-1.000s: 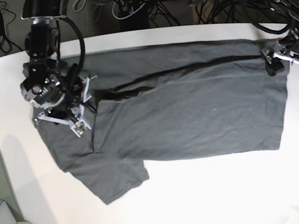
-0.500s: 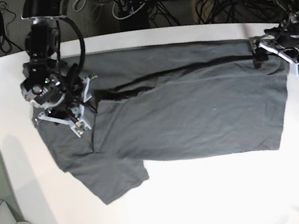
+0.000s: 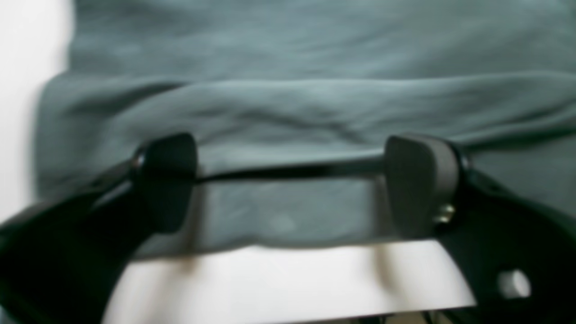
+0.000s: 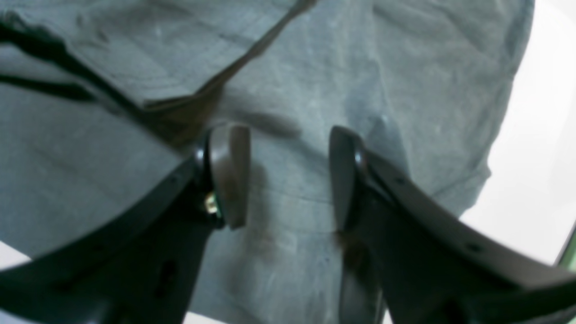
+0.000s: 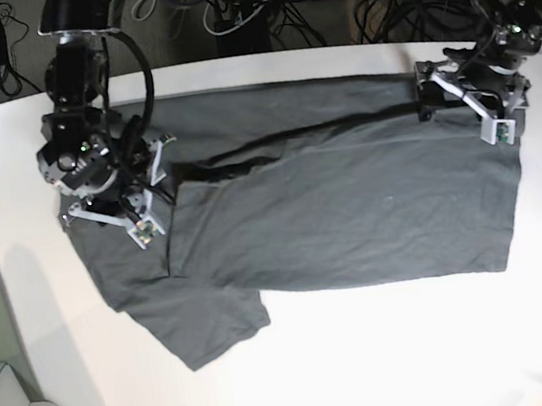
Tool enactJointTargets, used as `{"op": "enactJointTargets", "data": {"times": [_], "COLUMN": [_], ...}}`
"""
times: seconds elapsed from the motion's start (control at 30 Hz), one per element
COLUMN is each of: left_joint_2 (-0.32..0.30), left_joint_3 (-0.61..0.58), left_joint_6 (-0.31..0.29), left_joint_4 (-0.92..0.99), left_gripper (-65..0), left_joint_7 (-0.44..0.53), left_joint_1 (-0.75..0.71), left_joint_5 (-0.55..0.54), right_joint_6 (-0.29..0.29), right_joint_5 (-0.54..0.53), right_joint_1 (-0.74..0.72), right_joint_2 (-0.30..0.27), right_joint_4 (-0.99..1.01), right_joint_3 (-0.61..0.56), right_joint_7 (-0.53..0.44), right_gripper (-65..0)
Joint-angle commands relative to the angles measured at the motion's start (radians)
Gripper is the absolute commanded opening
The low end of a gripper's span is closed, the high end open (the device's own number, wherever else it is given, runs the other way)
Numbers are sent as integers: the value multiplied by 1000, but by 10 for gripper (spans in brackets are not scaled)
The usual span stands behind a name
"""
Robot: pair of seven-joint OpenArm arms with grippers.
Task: Layout the t-shirt on the table in an organized manner, then fold the t-shirt properly
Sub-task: 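Move the left gripper along the folded edge toward the right gripper and grasp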
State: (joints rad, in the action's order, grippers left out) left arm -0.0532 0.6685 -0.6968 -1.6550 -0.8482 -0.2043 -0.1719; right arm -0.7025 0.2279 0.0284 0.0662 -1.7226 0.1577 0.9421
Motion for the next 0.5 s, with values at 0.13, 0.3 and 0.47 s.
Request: {"op": "enactJointTargets", "data": {"times": [0.13,0.3,0.47], "left_joint_2": [-10,-6,-12], "left_joint_3": [-131,-280,-442], "left_joint_6": [-1,-1,-1], "left_joint_4": [-29,-84,-107], "left_gripper": [-514,-650,-646], "left_joint_7": [13,11,11], "left_joint_1": [7,6,7], "left_joint_5": [-12,-10,-10], "right_joint_6": [4,4,4], "right_joint_5": [-8,-9,-9], "right_joint_1": [-14,-14,-14], "right_joint_2": [-4,-16,-16], "right_joint_4": [-17,-17,-17], "right_joint_3": [3,1,6], "right_joint_7": [-16,-16,-16], "right_gripper": [-354,-354,-354]}}
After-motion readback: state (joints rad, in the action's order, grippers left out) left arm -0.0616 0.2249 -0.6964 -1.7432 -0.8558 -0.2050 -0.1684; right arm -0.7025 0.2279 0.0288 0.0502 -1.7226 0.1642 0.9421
